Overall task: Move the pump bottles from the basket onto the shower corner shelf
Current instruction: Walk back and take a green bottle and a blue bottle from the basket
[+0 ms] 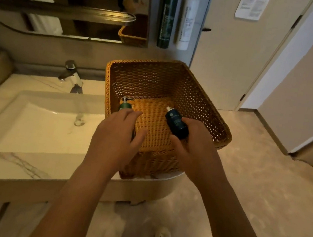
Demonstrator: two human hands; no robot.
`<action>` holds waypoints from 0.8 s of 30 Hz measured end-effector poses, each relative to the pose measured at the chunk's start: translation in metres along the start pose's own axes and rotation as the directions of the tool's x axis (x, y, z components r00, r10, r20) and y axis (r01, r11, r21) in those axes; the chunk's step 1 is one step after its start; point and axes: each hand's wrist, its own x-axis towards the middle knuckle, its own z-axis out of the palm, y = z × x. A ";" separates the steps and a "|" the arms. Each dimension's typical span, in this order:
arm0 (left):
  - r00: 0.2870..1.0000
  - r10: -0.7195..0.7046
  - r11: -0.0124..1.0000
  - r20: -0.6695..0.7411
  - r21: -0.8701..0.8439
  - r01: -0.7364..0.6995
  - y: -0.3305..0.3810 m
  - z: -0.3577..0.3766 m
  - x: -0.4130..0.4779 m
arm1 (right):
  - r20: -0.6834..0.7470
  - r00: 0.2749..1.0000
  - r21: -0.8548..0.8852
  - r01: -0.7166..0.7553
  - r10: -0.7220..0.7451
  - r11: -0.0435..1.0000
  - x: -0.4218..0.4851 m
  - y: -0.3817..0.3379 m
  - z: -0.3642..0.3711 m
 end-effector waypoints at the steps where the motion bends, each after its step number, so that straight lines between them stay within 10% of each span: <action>1: 1.000 -0.021 1.000 -0.005 0.019 0.021 0.002 0.003 0.008 | 0.023 1.000 0.008 0.018 -0.018 1.000 0.013 0.006 0.000; 24: 0.961 -0.254 0.940 0.110 0.261 0.219 -0.024 0.084 0.159 | 0.386 0.898 -0.104 0.271 -0.213 0.957 0.224 0.087 0.026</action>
